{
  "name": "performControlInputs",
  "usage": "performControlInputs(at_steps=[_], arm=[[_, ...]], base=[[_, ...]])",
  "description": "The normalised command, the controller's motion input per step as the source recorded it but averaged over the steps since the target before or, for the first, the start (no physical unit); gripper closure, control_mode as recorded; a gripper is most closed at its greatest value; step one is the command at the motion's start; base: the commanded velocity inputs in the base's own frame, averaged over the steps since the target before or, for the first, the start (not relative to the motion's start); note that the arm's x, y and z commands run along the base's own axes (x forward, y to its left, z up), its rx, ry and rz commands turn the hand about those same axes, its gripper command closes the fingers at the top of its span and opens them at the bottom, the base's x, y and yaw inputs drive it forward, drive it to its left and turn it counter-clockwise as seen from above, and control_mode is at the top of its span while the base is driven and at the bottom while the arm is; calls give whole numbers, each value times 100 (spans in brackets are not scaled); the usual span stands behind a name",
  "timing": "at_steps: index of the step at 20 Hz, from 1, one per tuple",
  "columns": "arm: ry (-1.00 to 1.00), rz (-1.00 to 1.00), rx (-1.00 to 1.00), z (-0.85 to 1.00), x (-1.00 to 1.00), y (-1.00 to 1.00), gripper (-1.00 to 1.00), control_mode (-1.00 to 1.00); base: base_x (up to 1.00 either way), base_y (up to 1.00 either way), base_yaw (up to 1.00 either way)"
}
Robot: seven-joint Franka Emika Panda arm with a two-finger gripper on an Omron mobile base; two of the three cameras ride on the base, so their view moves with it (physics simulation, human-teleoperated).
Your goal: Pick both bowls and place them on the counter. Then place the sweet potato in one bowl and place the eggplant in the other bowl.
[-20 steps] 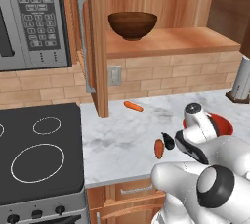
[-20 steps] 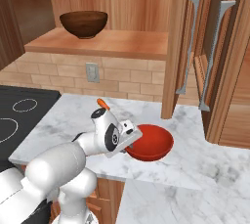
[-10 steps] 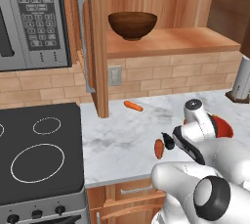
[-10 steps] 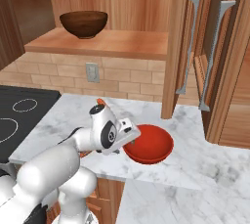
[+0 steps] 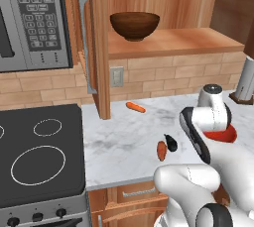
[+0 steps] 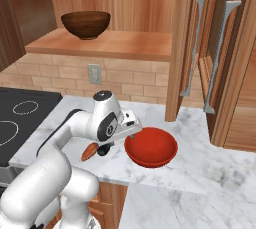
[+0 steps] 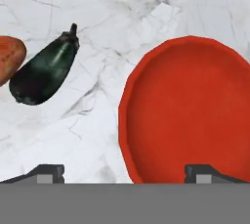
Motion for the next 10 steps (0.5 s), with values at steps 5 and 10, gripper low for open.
performControlInputs(at_steps=[5,10], arm=[[-9,-15,25,33,-17,81,-100,-100],[-5,-16,26,33,-18,53,-100,-100]], base=[[0,0,0],[0,0,0]])
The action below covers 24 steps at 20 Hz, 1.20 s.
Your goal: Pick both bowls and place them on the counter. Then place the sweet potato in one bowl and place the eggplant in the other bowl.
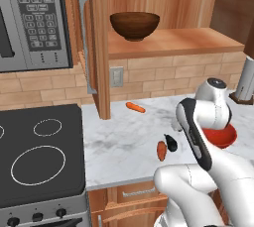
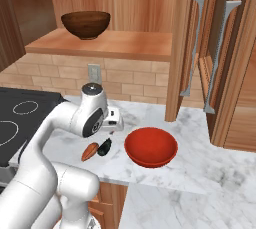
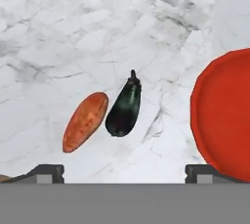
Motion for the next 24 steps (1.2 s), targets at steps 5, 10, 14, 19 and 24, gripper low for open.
performControlInputs(at_steps=[5,10,14,19,24], arm=[[-6,-29,29,49,-27,17,-100,-100],[-5,-33,27,55,-24,9,-100,-100],[-1,-35,23,57,-14,2,-100,-100],[0,-34,19,61,-2,2,-100,-100],[-4,-25,8,47,0,2,-100,-100]], base=[[0,0,0],[0,0,0],[0,0,0],[0,0,0],[0,0,0]])
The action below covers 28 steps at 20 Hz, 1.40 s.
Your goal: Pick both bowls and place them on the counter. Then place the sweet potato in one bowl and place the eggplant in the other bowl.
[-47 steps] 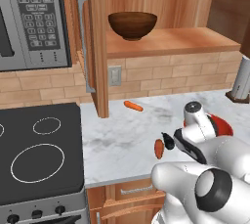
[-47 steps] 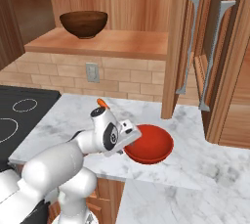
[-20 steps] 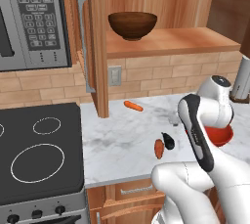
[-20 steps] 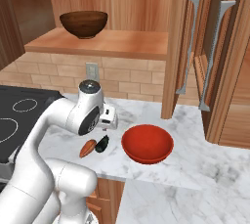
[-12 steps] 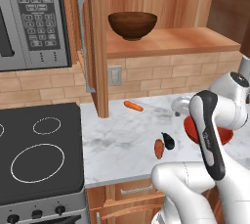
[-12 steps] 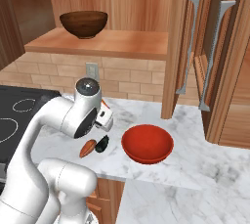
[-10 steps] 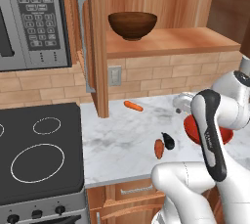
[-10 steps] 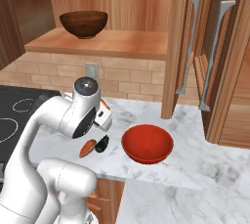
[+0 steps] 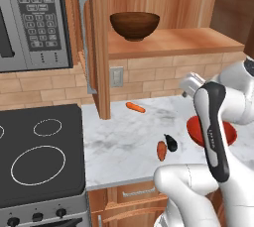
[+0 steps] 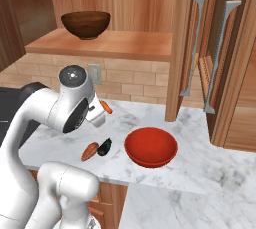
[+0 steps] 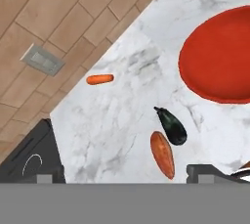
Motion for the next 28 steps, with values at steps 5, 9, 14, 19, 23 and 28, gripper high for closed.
performControlInputs(at_steps=[5,9,14,19,23,28], arm=[[-5,-12,5,47,0,0,-100,-100],[-7,-7,7,62,0,0,-100,-100],[-10,-6,8,69,0,0,-100,-100],[-7,-2,10,68,7,2,-100,-100],[-3,0,11,66,20,5,-100,-100],[-2,0,10,39,31,9,-100,-100]], base=[[0,0,0],[0,0,0],[0,0,0],[0,0,0],[0,0,0],[0,0,0]])
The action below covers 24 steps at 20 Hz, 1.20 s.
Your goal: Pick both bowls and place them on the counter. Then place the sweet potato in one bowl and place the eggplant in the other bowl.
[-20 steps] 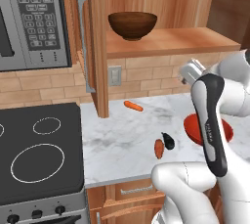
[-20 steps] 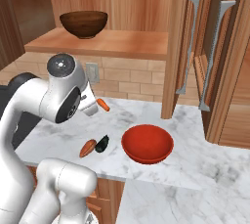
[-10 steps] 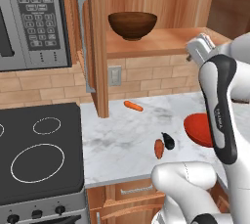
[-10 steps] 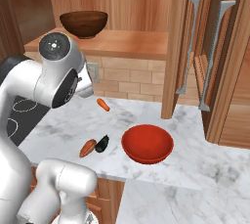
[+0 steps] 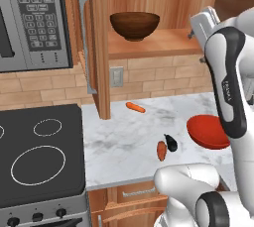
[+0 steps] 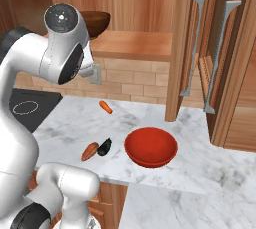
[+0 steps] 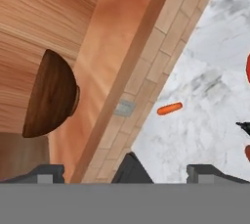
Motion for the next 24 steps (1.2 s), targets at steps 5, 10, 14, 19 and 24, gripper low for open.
performControlInputs(at_steps=[5,10,14,19,24], arm=[[-4,0,7,8,37,17,-100,-100],[-12,0,2,0,29,26,-100,-100],[-11,0,6,4,29,11,-100,-100],[-5,0,9,7,32,0,-100,-100],[1,2,5,18,37,1,-100,-100]], base=[[0,0,0],[0,0,0],[0,0,0],[0,0,0],[0,0,0]])
